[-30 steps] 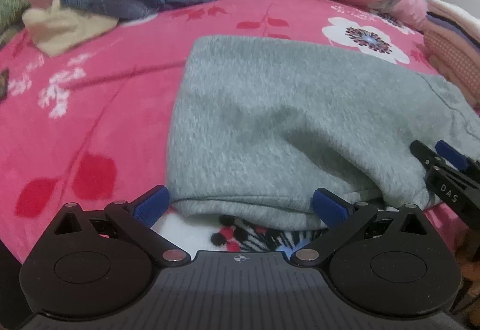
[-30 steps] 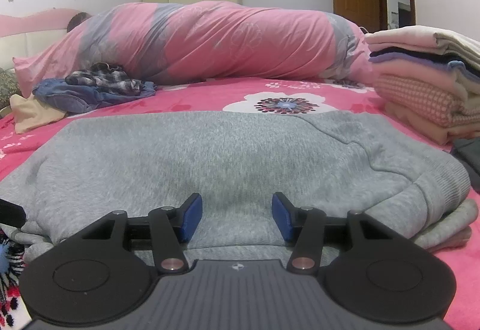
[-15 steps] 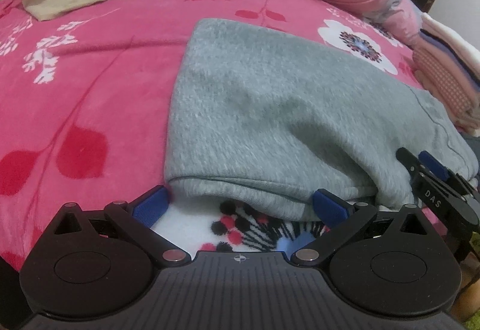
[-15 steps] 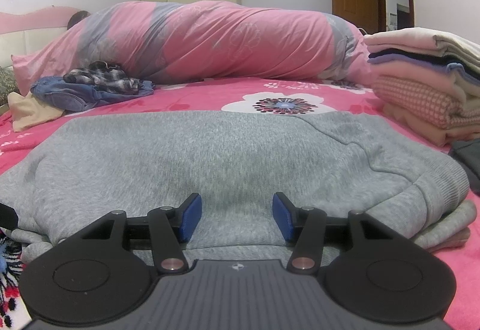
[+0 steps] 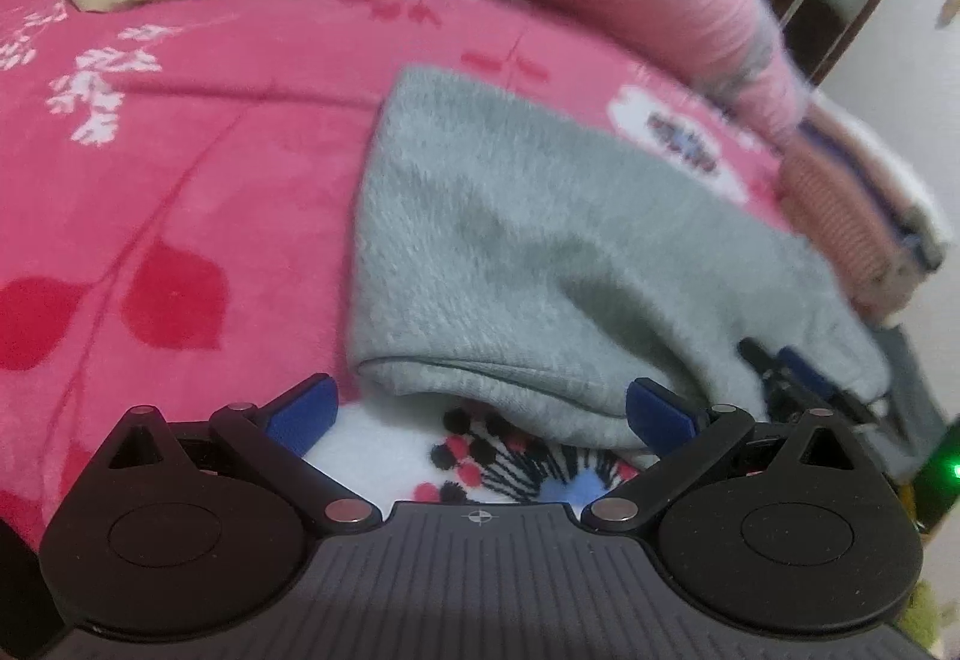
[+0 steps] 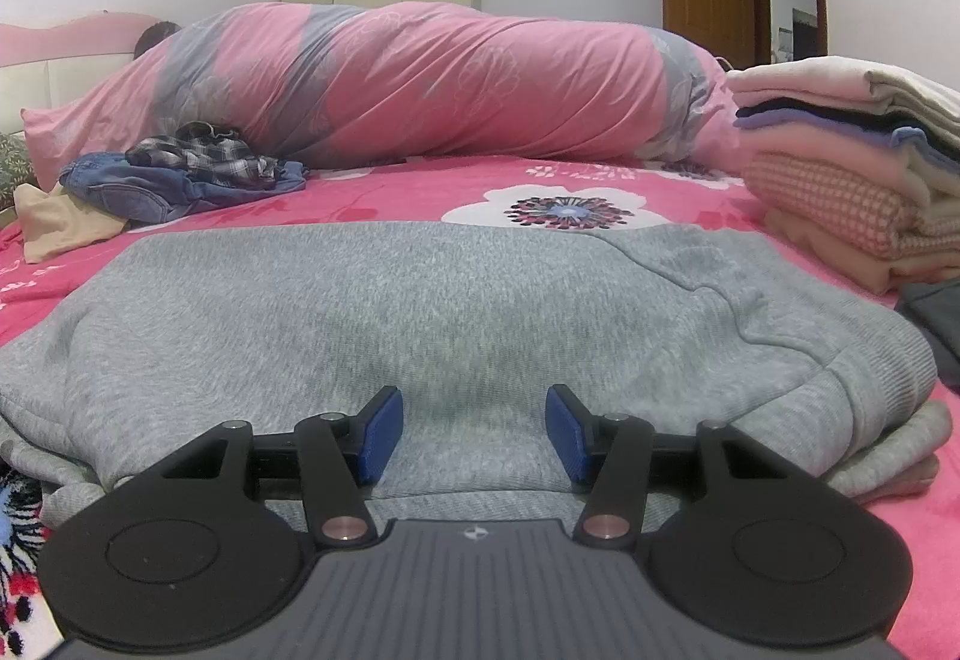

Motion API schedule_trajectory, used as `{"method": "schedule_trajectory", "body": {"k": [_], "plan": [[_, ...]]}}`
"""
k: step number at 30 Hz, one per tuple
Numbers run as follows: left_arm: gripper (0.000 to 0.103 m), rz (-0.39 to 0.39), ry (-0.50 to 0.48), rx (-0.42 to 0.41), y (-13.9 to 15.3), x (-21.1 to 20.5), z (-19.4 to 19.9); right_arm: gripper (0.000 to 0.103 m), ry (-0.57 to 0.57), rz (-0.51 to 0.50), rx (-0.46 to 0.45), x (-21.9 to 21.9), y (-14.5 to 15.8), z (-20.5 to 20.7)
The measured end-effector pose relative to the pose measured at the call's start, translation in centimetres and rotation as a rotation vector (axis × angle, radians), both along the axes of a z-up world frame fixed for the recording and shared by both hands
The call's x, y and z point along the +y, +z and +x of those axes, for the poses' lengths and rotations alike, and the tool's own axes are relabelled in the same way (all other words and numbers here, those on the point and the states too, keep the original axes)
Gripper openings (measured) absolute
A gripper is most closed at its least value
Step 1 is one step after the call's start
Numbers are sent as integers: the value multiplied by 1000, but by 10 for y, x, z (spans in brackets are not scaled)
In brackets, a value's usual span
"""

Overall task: Fold clothes
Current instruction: 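Grasp the grey fleece edge with the left gripper while the right gripper grasps beside it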

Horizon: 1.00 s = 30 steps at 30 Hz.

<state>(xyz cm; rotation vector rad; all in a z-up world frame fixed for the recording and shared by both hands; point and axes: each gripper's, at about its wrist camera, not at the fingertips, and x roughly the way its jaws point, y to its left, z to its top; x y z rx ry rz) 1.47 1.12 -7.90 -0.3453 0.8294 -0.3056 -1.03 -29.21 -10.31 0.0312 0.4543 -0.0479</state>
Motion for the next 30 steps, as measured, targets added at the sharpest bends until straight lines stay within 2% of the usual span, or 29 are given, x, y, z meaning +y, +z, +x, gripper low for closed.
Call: {"method": "schedule_trajectory", "body": {"k": [2,6,9,14,17,20,22,24,27,30], "plan": [[103,7,0,-49,2,9,-9,65,46,7,40,-3,8,1],[103,84,-29,-169,8,19,-25,66,89,43,70,-3,34,-13],[103,173,-78,-274,13,14,-36,66,187,84,25,11,52,-42],[102,317,-172,-424,12,-6,-46,64,271,110,73,49,51,-67],[98,401,-239,-508,10,-19,-50,61,292,84,111,68,46,-69],[83,475,-333,-572,7,-30,-51,54,293,98,162,74,43,-63],[67,504,-367,-583,4,-36,-49,50,295,127,175,72,43,-60],[56,526,-395,-589,2,-42,-46,47,287,163,191,71,42,-60],[50,513,-404,-569,2,-46,-37,40,274,218,238,69,38,-54],[48,549,-459,-574,0,-56,-34,32,268,273,264,68,32,-49]]}}
